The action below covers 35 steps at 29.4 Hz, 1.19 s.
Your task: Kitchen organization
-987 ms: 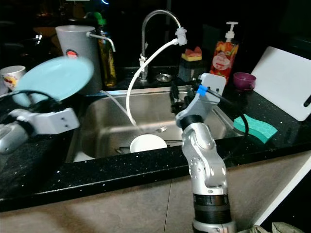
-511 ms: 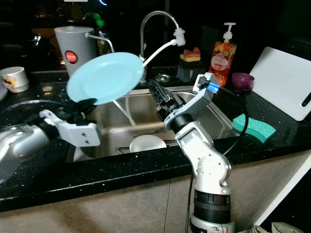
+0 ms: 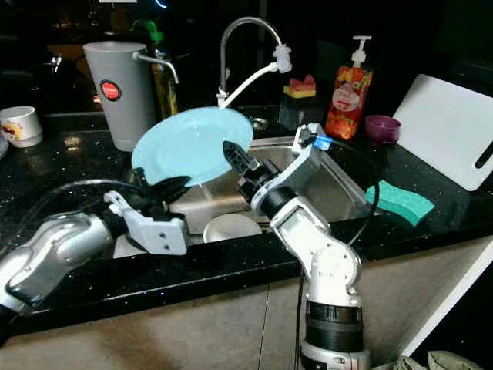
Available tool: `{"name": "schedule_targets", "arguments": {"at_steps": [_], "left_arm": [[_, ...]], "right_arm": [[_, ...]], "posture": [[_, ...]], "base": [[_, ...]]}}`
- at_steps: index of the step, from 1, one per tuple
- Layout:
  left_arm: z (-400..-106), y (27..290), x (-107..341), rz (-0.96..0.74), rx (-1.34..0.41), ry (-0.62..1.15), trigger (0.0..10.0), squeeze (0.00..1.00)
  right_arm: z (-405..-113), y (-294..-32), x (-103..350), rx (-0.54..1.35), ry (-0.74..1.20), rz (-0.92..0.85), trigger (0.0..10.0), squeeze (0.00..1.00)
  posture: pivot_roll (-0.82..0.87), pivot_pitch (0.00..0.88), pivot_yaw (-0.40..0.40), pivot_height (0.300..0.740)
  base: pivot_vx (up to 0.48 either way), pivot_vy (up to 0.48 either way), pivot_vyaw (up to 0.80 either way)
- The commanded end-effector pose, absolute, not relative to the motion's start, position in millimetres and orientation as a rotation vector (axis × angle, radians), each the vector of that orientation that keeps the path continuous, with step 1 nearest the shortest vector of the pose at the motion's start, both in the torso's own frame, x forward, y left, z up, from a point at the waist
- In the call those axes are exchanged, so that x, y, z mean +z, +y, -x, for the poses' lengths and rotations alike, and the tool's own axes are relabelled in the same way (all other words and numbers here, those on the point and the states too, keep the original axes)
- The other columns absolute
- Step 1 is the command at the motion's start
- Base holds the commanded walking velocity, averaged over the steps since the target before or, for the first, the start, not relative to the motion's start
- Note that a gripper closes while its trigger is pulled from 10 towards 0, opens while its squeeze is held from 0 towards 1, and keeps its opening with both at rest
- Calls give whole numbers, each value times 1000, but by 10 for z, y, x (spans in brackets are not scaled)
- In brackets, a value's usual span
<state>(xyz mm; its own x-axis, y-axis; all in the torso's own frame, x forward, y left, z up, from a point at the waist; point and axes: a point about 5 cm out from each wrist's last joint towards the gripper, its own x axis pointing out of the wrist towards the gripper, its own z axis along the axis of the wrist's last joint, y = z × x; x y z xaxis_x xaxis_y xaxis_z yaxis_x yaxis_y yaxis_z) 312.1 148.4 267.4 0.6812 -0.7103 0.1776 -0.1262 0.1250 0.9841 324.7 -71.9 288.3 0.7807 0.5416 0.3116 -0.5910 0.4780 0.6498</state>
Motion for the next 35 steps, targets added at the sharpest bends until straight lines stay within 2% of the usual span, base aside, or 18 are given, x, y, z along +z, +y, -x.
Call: {"name": "schedule_targets", "arguments": {"at_steps": [1,17,35], "left_arm": [[-3067,1359,2683,-1411,-534,-815,10000,0],[-3289,1681,2788,-1503,-342,-712,10000,0],[-3194,1408,2725,-1432,-430,-811,10000,0]], "right_arm": [[-3257,-624,2859,707,-23,-822,10000,0],[-3192,-741,2930,719,-94,-818,10000,0],[-3348,-655,2706,611,45,-820,10000,0]], "posture": [[139,92,-55,740],[140,90,-55,740],[146,77,-59,740]], "base": [[0,0,0],[0,0,0],[0,0,0]]}}
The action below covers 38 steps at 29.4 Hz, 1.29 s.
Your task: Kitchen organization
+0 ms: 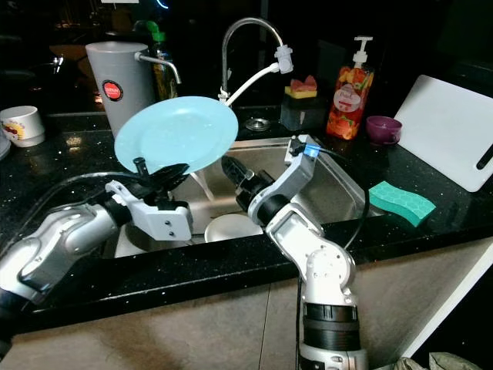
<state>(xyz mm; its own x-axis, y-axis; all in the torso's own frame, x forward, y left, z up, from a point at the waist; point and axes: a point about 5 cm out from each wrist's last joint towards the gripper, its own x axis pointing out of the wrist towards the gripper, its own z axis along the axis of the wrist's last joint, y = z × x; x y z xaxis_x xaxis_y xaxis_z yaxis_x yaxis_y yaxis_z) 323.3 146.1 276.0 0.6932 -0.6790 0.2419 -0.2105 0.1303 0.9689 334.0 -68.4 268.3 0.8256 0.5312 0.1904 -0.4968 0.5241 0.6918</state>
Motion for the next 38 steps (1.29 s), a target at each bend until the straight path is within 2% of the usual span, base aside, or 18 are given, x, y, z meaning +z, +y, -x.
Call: {"name": "schedule_targets", "arguments": {"at_steps": [1,6,12,20,25,38], "left_arm": [[-3187,1395,2720,-1429,-435,-816,10000,0],[-3124,1286,2605,-1412,-517,-832,10000,0],[-3122,1255,2596,-1405,-524,-839,10000,0],[-3285,1497,2847,-1415,-310,-820,10000,0],[-3306,1544,2848,-1420,-293,-803,10000,0],[-3220,1290,2695,-1372,-422,-845,10000,0]], "right_arm": [[-3353,-655,2704,608,46,-820,10000,0],[-3404,-657,2717,597,42,-860,10000,0],[-3411,-664,2760,611,16,-889,10000,0],[-3361,-700,2756,628,-5,-892,10000,0],[-3363,-704,2766,629,-14,-905,10000,0],[-3386,-673,2825,640,-28,-925,10000,0]], "posture": [[146,77,-59,740],[146,68,-59,740],[145,66,-61,740],[145,66,-61,740],[142,70,-58,740],[139,74,-63,740]], "base": [[0,0,0],[0,0,0],[0,0,0],[0,0,0],[0,0,0],[0,0,0]]}}
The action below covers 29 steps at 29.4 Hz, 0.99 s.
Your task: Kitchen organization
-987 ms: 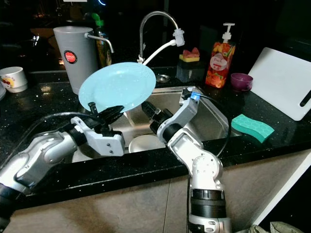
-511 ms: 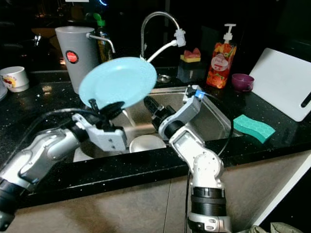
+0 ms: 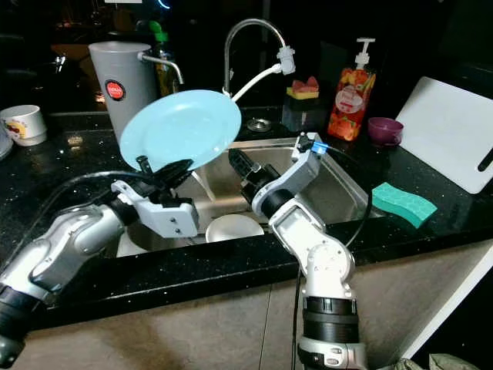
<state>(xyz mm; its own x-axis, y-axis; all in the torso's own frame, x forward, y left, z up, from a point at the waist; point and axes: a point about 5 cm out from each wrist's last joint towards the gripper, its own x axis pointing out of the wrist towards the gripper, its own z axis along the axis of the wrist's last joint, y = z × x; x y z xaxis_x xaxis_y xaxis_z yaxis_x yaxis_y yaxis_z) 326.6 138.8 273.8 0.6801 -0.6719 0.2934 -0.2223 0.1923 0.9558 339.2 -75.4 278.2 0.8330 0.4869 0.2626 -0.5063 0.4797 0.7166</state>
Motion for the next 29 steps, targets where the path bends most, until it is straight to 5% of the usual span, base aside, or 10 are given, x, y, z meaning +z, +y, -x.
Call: {"name": "schedule_targets", "arguments": {"at_steps": [1,21,22,29], "left_arm": [[-3218,1280,2696,-1369,-424,-847,10000,0],[-2979,963,2557,-1299,-601,-959,10000,0],[-2979,963,2547,-1300,-603,-955,10000,0],[-3015,1003,2560,-1306,-576,-929,10000,0]], "right_arm": [[-3386,-671,2827,641,-29,-926,10000,0],[-3464,-658,2720,583,21,-934,10000,0],[-3482,-673,2706,563,25,-941,0,0],[-3529,-750,2683,512,18,-973,0,0]], "posture": [[139,74,-63,740],[138,80,-64,740],[139,79,-65,740],[140,77,-64,740]], "base": [[0,0,0],[0,0,0],[0,0,0],[0,0,0]]}}
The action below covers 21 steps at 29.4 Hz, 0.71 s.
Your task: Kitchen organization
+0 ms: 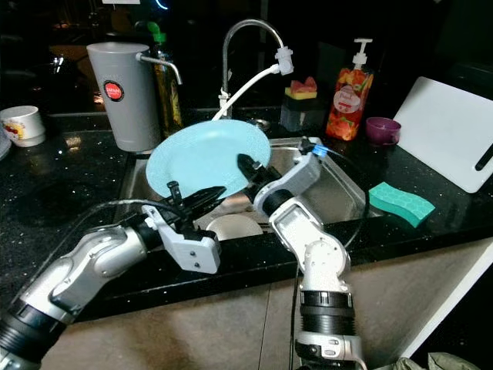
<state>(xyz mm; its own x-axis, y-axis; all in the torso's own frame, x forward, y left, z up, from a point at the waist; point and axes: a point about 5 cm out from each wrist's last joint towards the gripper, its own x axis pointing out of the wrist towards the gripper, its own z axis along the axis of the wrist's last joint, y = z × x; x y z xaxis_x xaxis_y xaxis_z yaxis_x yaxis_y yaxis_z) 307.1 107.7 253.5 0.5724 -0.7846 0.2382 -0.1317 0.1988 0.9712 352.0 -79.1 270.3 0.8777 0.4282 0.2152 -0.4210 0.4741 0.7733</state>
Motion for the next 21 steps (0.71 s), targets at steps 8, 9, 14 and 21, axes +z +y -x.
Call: {"name": "schedule_targets", "arguments": {"at_steps": [8,9,14,21], "left_arm": [[-3056,1026,2589,-1308,-541,-916,10000,0],[-3068,1033,2588,-1309,-537,-910,10000,0],[-3100,1055,2588,-1306,-518,-888,10000,0],[-3159,1124,2634,-1190,-432,-826,10000,0]], "right_arm": [[-3523,-750,2700,522,9,-979,0,0],[-3524,-748,2704,523,8,-981,0,0],[-3525,-747,2705,523,6,-984,0,0],[-3507,-772,2715,504,-38,-909,10000,0]], "posture": [[139,75,-64,740],[138,74,-63,740],[138,74,-63,740],[139,69,-56,740]], "base": [[0,0,0],[0,0,0],[0,0,0],[0,0,0]]}}
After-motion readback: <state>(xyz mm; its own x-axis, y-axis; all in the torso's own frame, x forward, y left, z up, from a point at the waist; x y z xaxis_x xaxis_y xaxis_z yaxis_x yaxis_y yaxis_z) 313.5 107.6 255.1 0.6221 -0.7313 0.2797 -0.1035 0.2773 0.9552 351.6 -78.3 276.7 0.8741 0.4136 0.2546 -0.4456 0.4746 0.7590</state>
